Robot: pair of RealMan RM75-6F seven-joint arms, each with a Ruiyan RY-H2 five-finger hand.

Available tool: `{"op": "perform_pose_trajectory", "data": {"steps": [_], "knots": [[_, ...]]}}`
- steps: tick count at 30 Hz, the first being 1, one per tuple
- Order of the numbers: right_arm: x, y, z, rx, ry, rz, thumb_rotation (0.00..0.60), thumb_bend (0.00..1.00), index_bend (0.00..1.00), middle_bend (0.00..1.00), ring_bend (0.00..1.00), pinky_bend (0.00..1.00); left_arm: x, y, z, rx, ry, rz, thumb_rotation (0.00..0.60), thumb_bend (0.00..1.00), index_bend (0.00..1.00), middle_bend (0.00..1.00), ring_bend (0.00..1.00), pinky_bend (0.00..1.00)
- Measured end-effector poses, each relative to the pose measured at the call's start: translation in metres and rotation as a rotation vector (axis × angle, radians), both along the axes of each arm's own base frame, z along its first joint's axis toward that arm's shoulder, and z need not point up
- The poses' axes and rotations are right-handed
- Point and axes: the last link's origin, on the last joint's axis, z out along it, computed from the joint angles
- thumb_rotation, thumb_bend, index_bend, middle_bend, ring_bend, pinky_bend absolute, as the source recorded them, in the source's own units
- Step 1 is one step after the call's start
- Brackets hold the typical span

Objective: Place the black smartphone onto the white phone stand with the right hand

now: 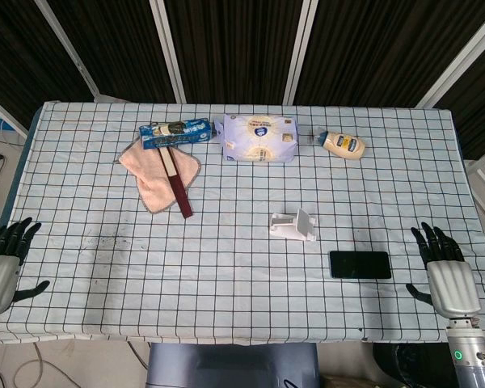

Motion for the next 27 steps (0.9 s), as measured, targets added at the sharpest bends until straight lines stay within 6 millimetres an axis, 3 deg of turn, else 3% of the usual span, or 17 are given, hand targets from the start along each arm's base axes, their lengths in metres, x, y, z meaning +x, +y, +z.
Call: {"op": "perform_pose_trajectory", "data": {"steps": [10, 13, 20, 27], "knots": [[0.007, -0.003, -0.008, 0.048, -0.015, 0.027, 0.600, 0.08, 0.00, 0.00, 0.00, 0.16, 0.000, 0.001, -0.001, 0.001, -0.006, 0.000, 0.600, 0.00, 0.00, 0.00, 0.00, 0.00], [0.008, -0.007, -0.014, 0.088, -0.004, 0.020, 0.600, 0.11, 0.01, 0.04, 0.01, 0.16, 0.000, 0.002, -0.001, -0.001, -0.007, 0.001, 0.600, 0.00, 0.00, 0.00, 0.00, 0.00], [0.009, -0.021, -0.037, 0.211, 0.059, -0.023, 0.600, 0.15, 0.12, 0.14, 0.10, 0.16, 0.000, 0.003, -0.001, -0.009, -0.012, 0.002, 0.600, 0.00, 0.00, 0.00, 0.00, 0.00], [0.011, -0.033, -0.064, 0.302, 0.117, -0.053, 0.600, 0.15, 0.15, 0.17, 0.13, 0.16, -0.001, 0.003, 0.000, -0.016, -0.019, 0.010, 0.600, 0.00, 0.00, 0.00, 0.00, 0.00]]}}
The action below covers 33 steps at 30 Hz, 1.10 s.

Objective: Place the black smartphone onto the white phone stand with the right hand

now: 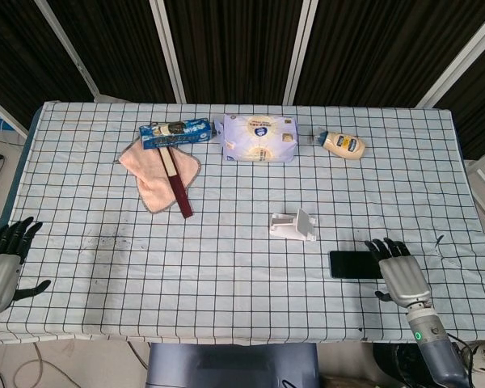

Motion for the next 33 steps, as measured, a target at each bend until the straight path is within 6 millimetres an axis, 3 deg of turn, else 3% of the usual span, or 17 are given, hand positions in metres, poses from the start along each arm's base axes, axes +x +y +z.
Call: {"op": "perform_pose_trajectory", "data": {"steps": [9, 33], "knots": [[0.002, -0.014, -0.019, 0.034, 0.000, -0.048, 0.600, 0.17, 0.22, 0.24, 0.21, 0.16, 0.000, 0.001, 0.000, -0.007, -0.004, 0.008, 0.600, 0.00, 0.00, 0.00, 0.00, 0.00], [0.008, -0.035, -0.047, 0.045, -0.013, -0.106, 0.600, 0.21, 0.28, 0.25, 0.21, 0.16, -0.001, 0.002, 0.000, -0.016, -0.012, 0.023, 0.600, 0.00, 0.00, 0.00, 0.00, 0.00]]}}
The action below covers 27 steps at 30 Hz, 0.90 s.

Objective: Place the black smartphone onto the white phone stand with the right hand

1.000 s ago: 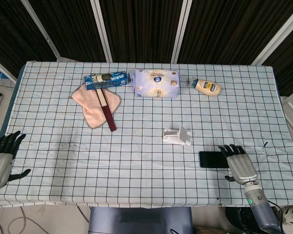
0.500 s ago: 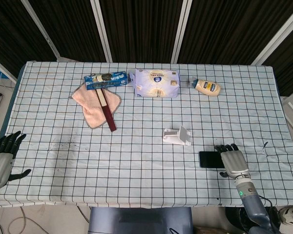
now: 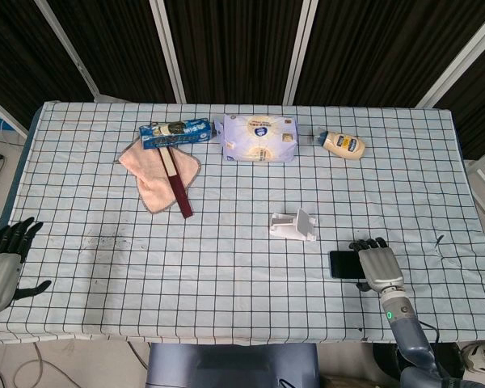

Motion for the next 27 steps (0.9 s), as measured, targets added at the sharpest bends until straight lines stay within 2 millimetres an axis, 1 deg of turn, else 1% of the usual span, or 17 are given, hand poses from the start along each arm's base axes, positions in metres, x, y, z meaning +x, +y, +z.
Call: {"op": "perform_pose_trajectory", "data": {"steps": [12, 18, 23, 27], "knots": [[0.001, -0.003, -0.008, 0.008, 0.012, -0.012, 0.600, 0.21, 0.28, 0.25, 0.21, 0.16, 0.000, 0.001, 0.001, -0.002, -0.007, 0.004, 0.600, 0.00, 0.00, 0.00, 0.00, 0.00], [-0.002, -0.003, -0.010, 0.016, 0.026, -0.028, 0.600, 0.28, 0.29, 0.25, 0.21, 0.16, 0.000, 0.001, 0.001, -0.004, -0.009, 0.005, 0.600, 0.00, 0.00, 0.00, 0.00, 0.00], [-0.004, -0.002, -0.011, 0.024, 0.037, -0.039, 0.600, 0.32, 0.29, 0.25, 0.21, 0.16, 0.000, 0.001, 0.001, -0.005, -0.011, 0.007, 0.600, 0.00, 0.00, 0.00, 0.00, 0.00], [-0.006, -0.001, -0.012, 0.031, 0.045, -0.047, 0.600, 0.37, 0.33, 0.27, 0.21, 0.16, 0.000, 0.000, 0.001, -0.004, -0.011, 0.008, 0.600, 0.00, 0.00, 0.00, 0.00, 0.00]]}}
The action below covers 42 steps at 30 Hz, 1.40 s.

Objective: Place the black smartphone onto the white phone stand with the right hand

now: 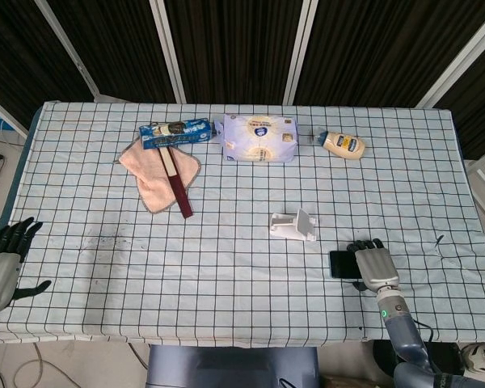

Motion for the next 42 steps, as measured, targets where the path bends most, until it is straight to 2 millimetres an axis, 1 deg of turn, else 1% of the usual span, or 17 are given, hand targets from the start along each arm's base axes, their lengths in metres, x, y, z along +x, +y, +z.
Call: {"op": "perform_pose_trajectory", "data": {"steps": [2, 4, 9, 14, 27, 33, 42], "knots": [[0.000, 0.000, 0.000, 0.001, 0.000, -0.003, 0.600, 0.40, 0.36, 0.29, 0.21, 0.16, 0.000, 0.000, 0.000, 0.001, 0.000, 0.001, 0.600, 0.00, 0.00, 0.00, 0.00, 0.00], [0.000, 0.000, 0.000, 0.000, -0.002, -0.004, 0.600, 0.43, 0.40, 0.34, 0.24, 0.16, 0.000, 0.000, 0.000, 0.001, -0.001, 0.001, 0.600, 0.00, 0.00, 0.00, 0.00, 0.00], [0.002, 0.002, -0.001, 0.004, -0.003, 0.006, 0.600, 0.49, 0.54, 0.46, 0.37, 0.16, 0.000, 0.000, 0.000, 0.000, -0.001, 0.001, 0.600, 0.00, 0.00, 0.00, 0.00, 0.00], [0.001, 0.004, -0.001, 0.007, -0.010, 0.005, 0.600, 0.55, 0.62, 0.54, 0.46, 0.18, 0.000, 0.000, 0.000, 0.001, -0.003, 0.001, 0.600, 0.00, 0.00, 0.00, 0.00, 0.00], [0.003, 0.007, 0.004, -0.011, -0.076, 0.012, 0.600, 0.69, 0.68, 0.59, 0.53, 0.19, 0.000, -0.001, 0.001, -0.001, -0.008, 0.003, 0.600, 0.00, 0.00, 0.00, 0.00, 0.00], [0.007, 0.007, 0.010, -0.028, -0.124, 0.016, 0.600, 0.70, 0.69, 0.61, 0.54, 0.19, 0.000, -0.001, 0.000, -0.002, -0.007, 0.003, 0.600, 0.00, 0.00, 0.00, 0.00, 0.00], [0.018, 0.007, 0.016, -0.052, -0.199, 0.031, 0.600, 0.71, 0.70, 0.61, 0.56, 0.20, 0.000, -0.001, 0.000, -0.001, -0.006, 0.003, 0.600, 0.00, 0.00, 0.00, 0.00, 0.00]]}}
